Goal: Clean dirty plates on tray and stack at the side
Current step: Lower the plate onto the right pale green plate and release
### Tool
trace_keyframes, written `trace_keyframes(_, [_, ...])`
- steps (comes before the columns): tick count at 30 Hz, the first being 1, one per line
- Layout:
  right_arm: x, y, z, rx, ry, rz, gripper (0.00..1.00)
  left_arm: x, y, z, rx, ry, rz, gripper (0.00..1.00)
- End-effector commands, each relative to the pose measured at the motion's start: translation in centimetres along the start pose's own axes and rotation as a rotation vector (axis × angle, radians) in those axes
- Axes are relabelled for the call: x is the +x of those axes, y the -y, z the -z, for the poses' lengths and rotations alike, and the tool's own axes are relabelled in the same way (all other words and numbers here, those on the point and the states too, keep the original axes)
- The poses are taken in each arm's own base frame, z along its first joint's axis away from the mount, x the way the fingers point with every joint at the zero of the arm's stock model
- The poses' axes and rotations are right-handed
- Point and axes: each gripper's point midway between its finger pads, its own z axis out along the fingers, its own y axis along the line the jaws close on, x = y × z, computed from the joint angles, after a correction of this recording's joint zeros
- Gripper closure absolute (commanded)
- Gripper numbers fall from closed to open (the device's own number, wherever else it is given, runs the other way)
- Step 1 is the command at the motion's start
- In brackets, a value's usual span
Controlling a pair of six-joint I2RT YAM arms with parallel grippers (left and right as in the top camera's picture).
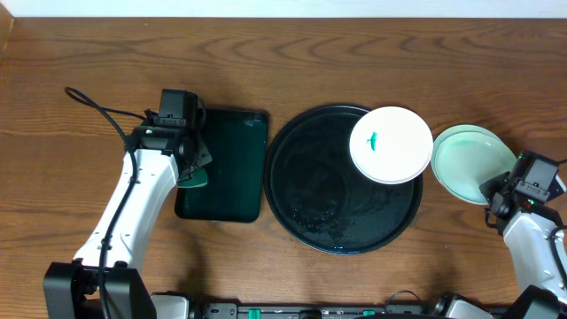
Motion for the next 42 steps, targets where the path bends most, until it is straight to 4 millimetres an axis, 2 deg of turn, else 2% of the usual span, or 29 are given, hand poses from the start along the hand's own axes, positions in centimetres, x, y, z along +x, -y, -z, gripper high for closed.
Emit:
trace_keyframes(1, [0.1, -0.5, 0.0, -0.036, -0.011, -0.008, 0.78, -0.3, -0.2, 0.3, -0.002, 0.016, 0.007, 0.93])
trace_keyframes(5, [-0.3, -0.8, 0.1, -0.047, 0.004, 0.011, 0.73, -0.3, -0.2, 0.3, -0.002, 0.016, 0.007, 0.92])
trace_keyframes(10, [-0.5, -2.2, 0.7, -0.122, 0.003, 0.125, 0.66, -0.3, -0.2, 0.3, -0.002, 0.016, 0.007, 0.93])
trace_keyframes(11, [-0.4, -2.5, 0.8, -0.138, -0.001, 0.146, 0.68, -0.3, -0.2, 0.3, -0.002, 0.016, 0.007, 0.93])
trace_keyframes(12, [-0.4, -2.4, 1.0, -0.137, -0.002, 0.147, 0.75, -0.3, -0.2, 0.3, -0.002, 0.016, 0.007, 0.93])
trace_keyframes(13, [-0.4, -2.3, 1.1, -0.136, -0.002, 0.147, 0.89, -0.3, -0.2, 0.3, -0.002, 0.016, 0.007, 0.93])
trace_keyframes(14, [-0.4, -2.2, 1.3, -0.131, -0.002, 0.146, 0.99, -0.3, -0.2, 0.3, -0.002, 0.016, 0.007, 0.93])
trace_keyframes(19, [-0.9, -1.6, 2.8, -0.119, 0.027, 0.108, 0.98, -0.3, -0.2, 0.3, -0.002, 0.016, 0.007, 0.92])
trace_keyframes(25, [-1.0, 1.1, 3.7, 0.004, 0.055, 0.042, 0.99, -0.3, -0.2, 0.3, -0.001, 0.018, 0.008, 0.92])
trace_keyframes(30, [-0.4, 3.0, 2.5, 0.110, 0.047, 0.037, 0.98, -0.3, -0.2, 0.3, 0.000, 0.019, 0.008, 0.92])
trace_keyframes(38, [1.8, 3.7, -0.7, 0.177, -0.055, 0.070, 0.99, -0.3, -0.2, 0.3, 0.000, 0.019, 0.008, 0.92])
trace_keyframes(42, [2.7, 3.1, -2.0, 0.158, -0.097, 0.074, 0.99, -0.3, -0.2, 0.3, 0.000, 0.019, 0.008, 0.92])
